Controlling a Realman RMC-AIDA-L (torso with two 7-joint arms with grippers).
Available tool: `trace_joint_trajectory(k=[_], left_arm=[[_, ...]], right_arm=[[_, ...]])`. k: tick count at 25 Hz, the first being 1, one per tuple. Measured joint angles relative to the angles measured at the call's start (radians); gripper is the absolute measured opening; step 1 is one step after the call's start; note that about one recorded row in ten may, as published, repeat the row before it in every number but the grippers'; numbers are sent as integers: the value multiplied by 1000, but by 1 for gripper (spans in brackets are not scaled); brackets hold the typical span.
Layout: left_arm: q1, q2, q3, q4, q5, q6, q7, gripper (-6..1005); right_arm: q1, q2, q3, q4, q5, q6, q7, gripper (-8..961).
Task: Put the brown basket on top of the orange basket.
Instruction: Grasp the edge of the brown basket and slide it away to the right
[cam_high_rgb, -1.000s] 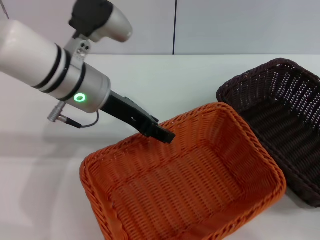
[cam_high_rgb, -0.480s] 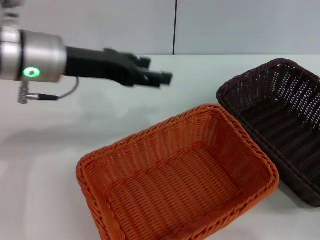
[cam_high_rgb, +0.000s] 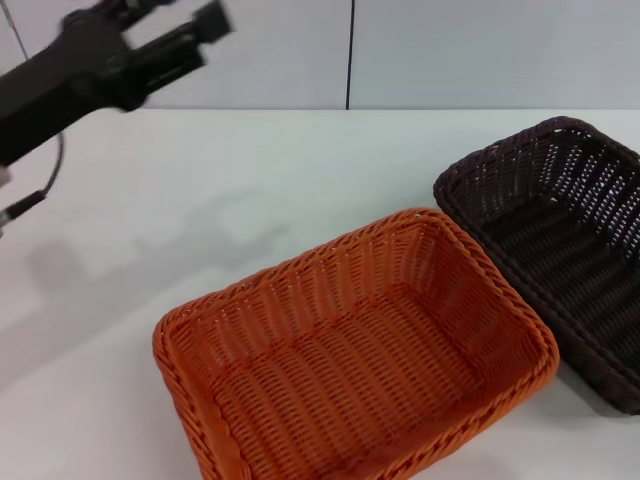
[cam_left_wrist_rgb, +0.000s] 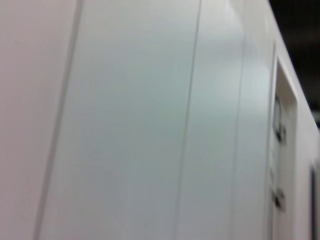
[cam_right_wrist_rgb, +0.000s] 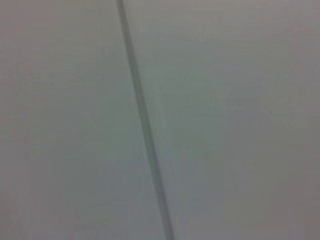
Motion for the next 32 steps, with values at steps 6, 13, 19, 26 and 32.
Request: trace_joint_trajectory(k=[6,13,19,26,32], left_arm=[[10,2,-5,-256,-174,160,326,814],[10,6,-8,-398,-231,211,477,814],[12,6,-9,-409,-230,198,491,814],[-2,8,-12,-418,-232,172,492,814],[-17,7,-4,-423,-229,140,492,814]], right_arm=[[-55,-20,-104,-304,-363,16,484,739],[-46,-71,-110,-720,-980,-237,1040,739],[47,-126,9,-911,-1388,-532,1264,739],[88,-142,-6,-1013,-1640,-608,1270,739],[95,-136,-58,-1013,-1679,-576,1260,739]])
